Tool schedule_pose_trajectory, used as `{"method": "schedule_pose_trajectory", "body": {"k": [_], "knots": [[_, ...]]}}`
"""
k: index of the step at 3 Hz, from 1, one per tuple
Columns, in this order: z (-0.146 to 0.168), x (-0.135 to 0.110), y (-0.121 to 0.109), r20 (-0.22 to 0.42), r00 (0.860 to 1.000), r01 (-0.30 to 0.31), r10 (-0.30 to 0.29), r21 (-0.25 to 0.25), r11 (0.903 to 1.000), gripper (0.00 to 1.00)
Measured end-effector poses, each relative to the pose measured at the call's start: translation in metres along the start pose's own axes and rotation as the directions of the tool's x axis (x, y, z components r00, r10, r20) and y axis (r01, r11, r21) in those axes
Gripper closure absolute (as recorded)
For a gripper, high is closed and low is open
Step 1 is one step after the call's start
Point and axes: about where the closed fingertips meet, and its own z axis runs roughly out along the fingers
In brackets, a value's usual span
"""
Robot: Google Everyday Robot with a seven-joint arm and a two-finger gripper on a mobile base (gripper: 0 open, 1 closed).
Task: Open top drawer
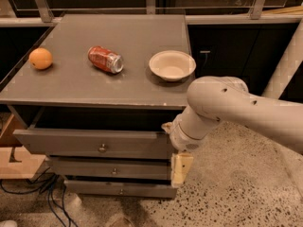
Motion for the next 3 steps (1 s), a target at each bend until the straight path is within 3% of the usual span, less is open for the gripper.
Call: {"method": "schedule_pose_trajectory", "body": {"k": [1,3], "knots": [[0.009,0.002,-0.023,-0.013,1.0,0.012,-0.011,0.013,0.9998,0.0],[0.043,0.016,-0.049,-0.035,0.999,0.013,-0.014,-0.019,0.9997,0.0]]}}
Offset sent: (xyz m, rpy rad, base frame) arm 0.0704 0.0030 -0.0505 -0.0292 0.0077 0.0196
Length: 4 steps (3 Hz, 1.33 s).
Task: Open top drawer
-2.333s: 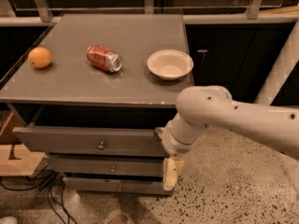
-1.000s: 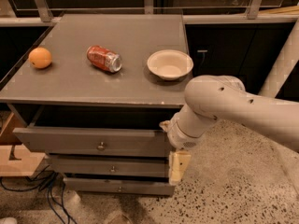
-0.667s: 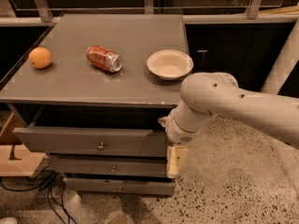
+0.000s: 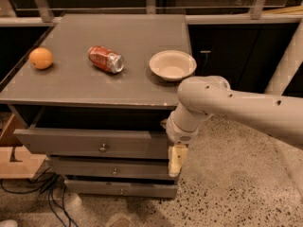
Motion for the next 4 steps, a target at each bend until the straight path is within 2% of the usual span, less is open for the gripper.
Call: {"method": "schedule_pose_trajectory", "body": {"k": [1,2,3,4], "knots": [[0.017,0.011,0.011,-0.025,1.0,-0.009,0.008,-0.053,0.9986,0.0],[0.015,0.015,0.033,-0.047,0.998,-0.039,0.035,-0.085,0.9956,0.0],[0.011,0.012,0.04,-0.049,0.998,-0.049,0.045,-0.083,0.9954,0.0],[-0.01,0.003,0.069,-0.064,0.997,-0.044,0.04,-0.064,0.997,0.0]]}}
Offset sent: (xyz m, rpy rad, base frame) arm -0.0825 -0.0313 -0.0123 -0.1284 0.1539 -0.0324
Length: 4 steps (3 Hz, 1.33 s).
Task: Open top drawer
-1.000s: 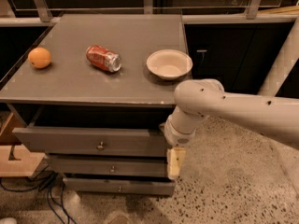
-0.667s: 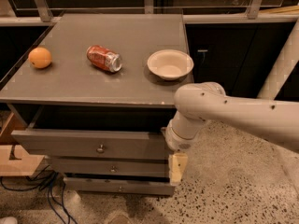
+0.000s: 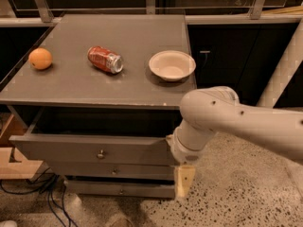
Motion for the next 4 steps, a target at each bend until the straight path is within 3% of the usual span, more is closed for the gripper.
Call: {"method": "schedule_pose_trajectory", "body": {"k": [1,2,3,4], "knots": [[-0.034,-0.007,0.058,-0.014,1.0,-0.007,0.008,0.037,0.9993,0.0],[-0.048,-0.009,0.068,-0.023,1.0,-0.009,0.01,0.063,0.998,0.0],[-0.047,-0.009,0.062,-0.031,0.999,-0.009,0.012,0.077,0.997,0.0],[-0.032,-0.016,0.04,-0.057,0.998,-0.012,0.018,0.1,0.995,0.0]]}}
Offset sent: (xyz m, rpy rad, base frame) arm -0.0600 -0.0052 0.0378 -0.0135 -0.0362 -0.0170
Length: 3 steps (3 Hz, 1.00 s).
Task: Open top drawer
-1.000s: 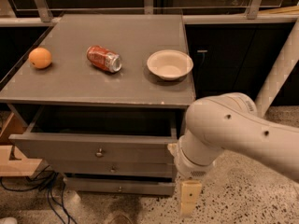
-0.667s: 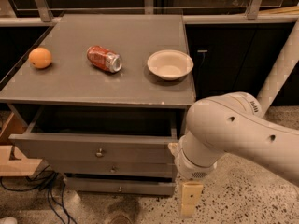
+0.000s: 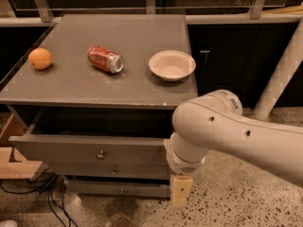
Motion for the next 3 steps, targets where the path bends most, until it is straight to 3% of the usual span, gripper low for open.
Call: {"method": "schedule_pose_trajectory", "body": {"k": [1,2,3], "knots": [[0.009,-0.016,-0.024,-0.028,0.999,-0.017,0.018,0.039,0.9991,0.0],[0.001,-0.025,-0.03,-0.028,1.0,-0.007,0.009,0.068,0.9976,0.0],[0.015,-0.034,-0.041,-0.021,1.0,0.012,-0.011,0.068,0.9976,0.0]]}}
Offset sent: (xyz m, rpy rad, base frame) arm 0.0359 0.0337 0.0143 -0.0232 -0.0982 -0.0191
